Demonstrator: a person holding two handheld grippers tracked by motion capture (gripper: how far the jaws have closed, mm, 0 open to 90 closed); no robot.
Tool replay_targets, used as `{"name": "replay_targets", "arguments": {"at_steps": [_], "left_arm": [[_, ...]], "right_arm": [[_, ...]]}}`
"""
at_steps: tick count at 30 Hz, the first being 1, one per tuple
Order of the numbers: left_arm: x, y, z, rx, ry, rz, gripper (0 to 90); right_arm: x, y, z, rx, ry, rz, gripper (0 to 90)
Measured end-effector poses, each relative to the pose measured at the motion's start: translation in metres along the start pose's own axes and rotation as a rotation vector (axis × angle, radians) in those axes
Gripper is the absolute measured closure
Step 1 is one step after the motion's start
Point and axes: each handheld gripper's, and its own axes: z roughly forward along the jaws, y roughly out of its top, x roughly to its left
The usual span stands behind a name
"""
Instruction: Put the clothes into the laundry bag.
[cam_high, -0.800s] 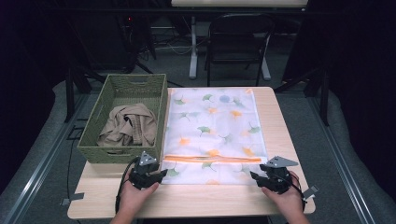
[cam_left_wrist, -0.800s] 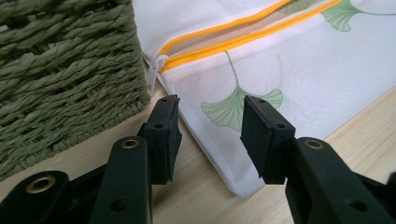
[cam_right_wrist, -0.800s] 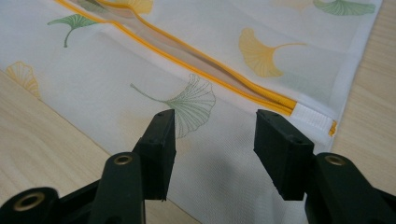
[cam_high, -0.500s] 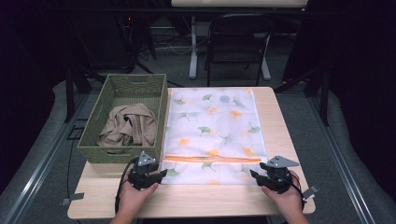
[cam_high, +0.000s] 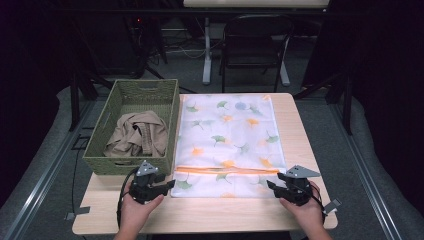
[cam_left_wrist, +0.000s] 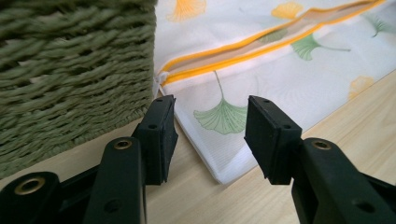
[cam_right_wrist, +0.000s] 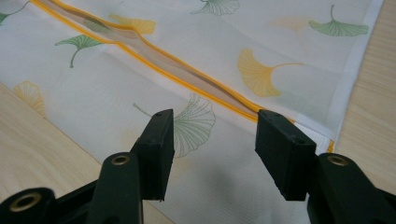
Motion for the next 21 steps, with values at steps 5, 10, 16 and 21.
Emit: {"name": "replay_targets", "arguments": {"at_steps": [5,10,16,21], "left_arm": [[0.001,0.007,-0.015,-0.059,-0.039,-0.044,50.9],[-0.001,0.011,-0.026,-0.05,-0.018,-0.042,48.4],[-0.007,0.021,-0.041,-0.026,0.013,-0.01,46.3],[-0.008,0.034,-0.046,0.005,0.035,-0.012,43.1]], "right_arm": [[0.002,0.002,-0.004,-0.014,0.001,-0.012,46.6],[0.005,0.003,-0.006,-0.026,0.016,-0.027,46.5],[0.005,0.005,-0.009,-0.041,0.023,-0.029,45.9],[0.004,0.005,-0.013,-0.049,0.033,-0.029,44.9]]}}
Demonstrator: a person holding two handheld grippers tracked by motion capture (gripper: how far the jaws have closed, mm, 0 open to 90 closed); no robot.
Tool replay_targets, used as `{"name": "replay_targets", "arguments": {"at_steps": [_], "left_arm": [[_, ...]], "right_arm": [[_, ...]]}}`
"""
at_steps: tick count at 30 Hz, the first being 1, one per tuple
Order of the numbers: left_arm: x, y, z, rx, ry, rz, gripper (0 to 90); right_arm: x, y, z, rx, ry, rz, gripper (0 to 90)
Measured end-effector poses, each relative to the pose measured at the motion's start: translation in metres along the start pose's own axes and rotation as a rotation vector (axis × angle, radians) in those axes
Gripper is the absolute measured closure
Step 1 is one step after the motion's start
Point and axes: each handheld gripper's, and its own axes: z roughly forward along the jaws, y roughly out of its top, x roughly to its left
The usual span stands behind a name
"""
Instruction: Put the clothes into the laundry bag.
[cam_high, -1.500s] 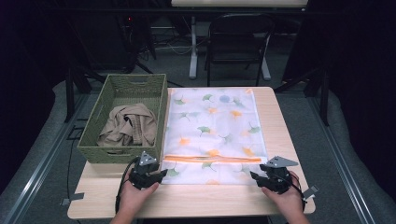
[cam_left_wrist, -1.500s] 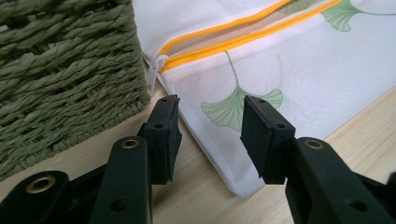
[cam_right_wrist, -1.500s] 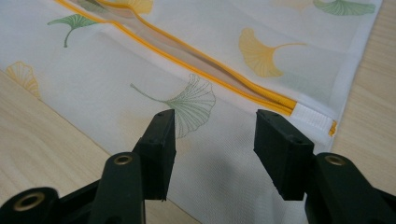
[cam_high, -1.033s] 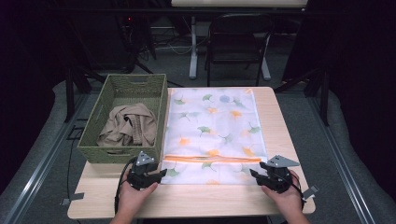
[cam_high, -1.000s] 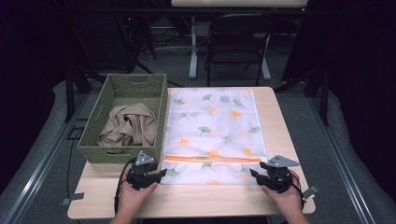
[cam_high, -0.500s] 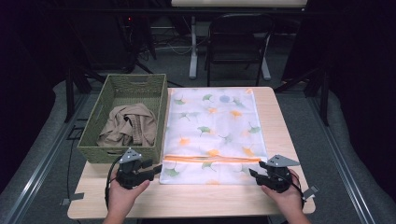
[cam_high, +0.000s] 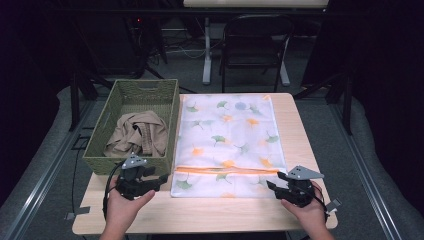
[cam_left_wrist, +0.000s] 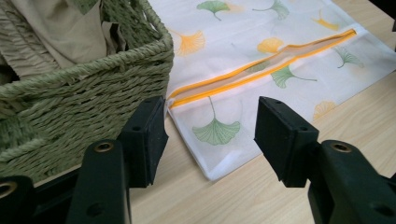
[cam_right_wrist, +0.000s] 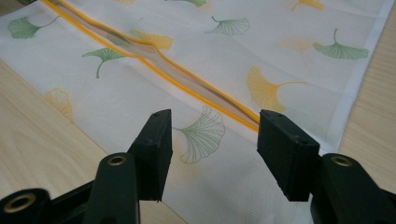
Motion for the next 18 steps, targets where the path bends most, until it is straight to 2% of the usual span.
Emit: {"name": "replay_targets", "arguments": {"at_steps": [3,5,10,18], "left_arm": [[-0.001,0.005,-0.002,-0.004,0.007,0.008,40.4],[-0.001,0.009,-0.003,0.011,0.017,0.012,38.4],[-0.001,0.016,-0.003,0.013,0.019,-0.008,33.1],[0.016,0.041,0.001,0.05,0.051,0.001,32.0]], "right_arm": [[0.0,-0.001,-0.004,0.004,0.0,-0.018,44.5],[0.0,-0.001,-0.006,-0.003,-0.008,-0.02,43.7],[-0.001,-0.004,-0.007,-0.002,-0.005,-0.003,42.9],[-0.003,-0.002,-0.005,-0.006,0.0,0.0,42.2]]}}
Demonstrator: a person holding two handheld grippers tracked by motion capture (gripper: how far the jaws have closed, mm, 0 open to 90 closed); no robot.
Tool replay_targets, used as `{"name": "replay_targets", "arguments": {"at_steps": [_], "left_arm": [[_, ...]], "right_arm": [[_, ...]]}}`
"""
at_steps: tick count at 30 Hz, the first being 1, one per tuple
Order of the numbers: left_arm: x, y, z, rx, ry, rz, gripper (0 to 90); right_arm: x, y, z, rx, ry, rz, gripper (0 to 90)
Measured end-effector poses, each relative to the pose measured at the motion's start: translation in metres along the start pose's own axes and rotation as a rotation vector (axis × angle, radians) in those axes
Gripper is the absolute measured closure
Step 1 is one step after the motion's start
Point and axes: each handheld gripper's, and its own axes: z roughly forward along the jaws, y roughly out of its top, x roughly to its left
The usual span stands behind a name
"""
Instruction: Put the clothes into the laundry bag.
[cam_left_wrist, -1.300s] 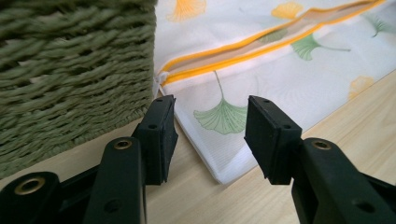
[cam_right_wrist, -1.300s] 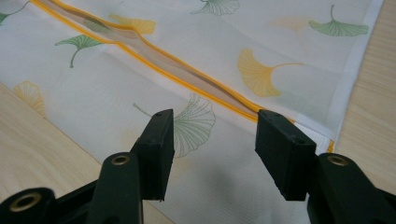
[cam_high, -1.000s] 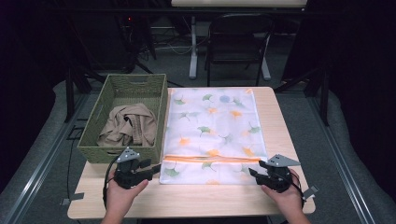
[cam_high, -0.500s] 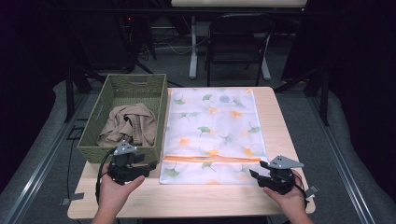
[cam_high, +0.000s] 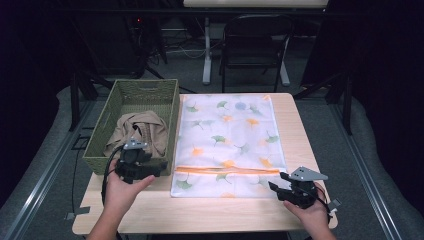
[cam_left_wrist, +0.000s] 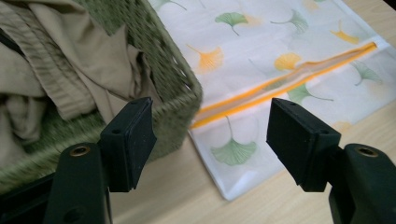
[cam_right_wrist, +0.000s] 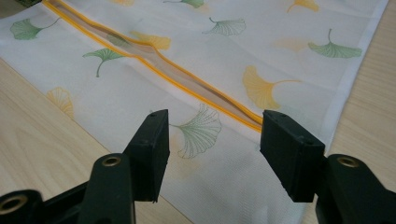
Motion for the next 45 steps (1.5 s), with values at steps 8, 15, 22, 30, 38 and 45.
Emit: {"name": "replay_targets", "arguments": {"at_steps": [8,15,22,30,38,45], "left_arm": [[0.027,0.023,0.004,0.039,0.012,-0.044,30.9],[0.045,0.037,0.001,0.05,0.071,-0.062,30.2],[0.058,0.046,0.001,0.069,0.101,-0.073,29.0],[0.079,0.062,0.015,0.124,0.146,-0.113,27.6],[0.098,0.078,0.035,0.176,0.193,-0.137,27.9],[0.105,0.091,0.044,0.207,0.228,-0.129,28.3]], "right_arm": [[-0.001,0.001,0.003,0.0,0.001,0.006,41.4],[-0.005,-0.002,0.007,0.003,-0.003,0.029,41.2],[-0.008,-0.003,0.008,-0.006,-0.003,0.06,41.0],[-0.008,-0.003,0.009,0.006,0.001,0.059,40.5],[-0.009,-0.004,0.011,0.016,0.011,0.068,40.2],[-0.009,-0.004,0.011,0.023,0.015,0.07,40.2]]}}
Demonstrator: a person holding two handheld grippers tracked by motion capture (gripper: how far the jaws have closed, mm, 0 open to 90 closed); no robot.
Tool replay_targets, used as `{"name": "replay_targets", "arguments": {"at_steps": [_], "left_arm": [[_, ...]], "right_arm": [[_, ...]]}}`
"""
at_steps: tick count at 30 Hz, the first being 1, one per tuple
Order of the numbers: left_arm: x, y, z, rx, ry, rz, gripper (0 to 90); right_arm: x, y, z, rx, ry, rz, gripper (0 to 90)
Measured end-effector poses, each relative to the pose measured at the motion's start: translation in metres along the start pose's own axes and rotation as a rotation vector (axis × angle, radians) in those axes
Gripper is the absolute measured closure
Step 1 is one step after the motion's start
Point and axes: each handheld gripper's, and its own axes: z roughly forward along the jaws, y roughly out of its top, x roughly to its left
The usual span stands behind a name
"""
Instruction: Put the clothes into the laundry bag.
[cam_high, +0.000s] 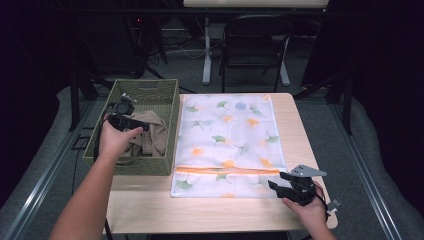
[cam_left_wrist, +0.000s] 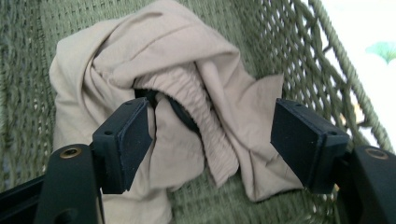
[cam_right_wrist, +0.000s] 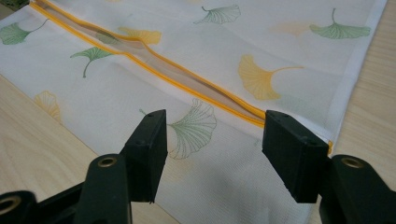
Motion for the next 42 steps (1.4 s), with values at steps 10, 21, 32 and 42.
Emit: {"name": "replay_targets", "arguments": {"at_steps": [10,21,32,42], "left_arm": [[0.017,0.014,0.026,0.033,0.02,-0.038,27.6],[0.022,0.02,0.049,0.047,0.022,-0.085,22.0],[0.018,0.021,0.063,0.089,0.105,-0.057,15.3],[0.038,0.014,0.061,0.137,0.144,-0.09,14.0]], "right_arm": [[-0.001,0.0,0.0,-0.012,0.008,0.021,40.3],[0.001,-0.002,0.0,-0.013,0.004,0.013,40.3],[0.004,-0.003,0.003,-0.002,0.004,0.01,40.3],[0.005,-0.003,0.004,-0.002,0.008,-0.001,40.3]]}}
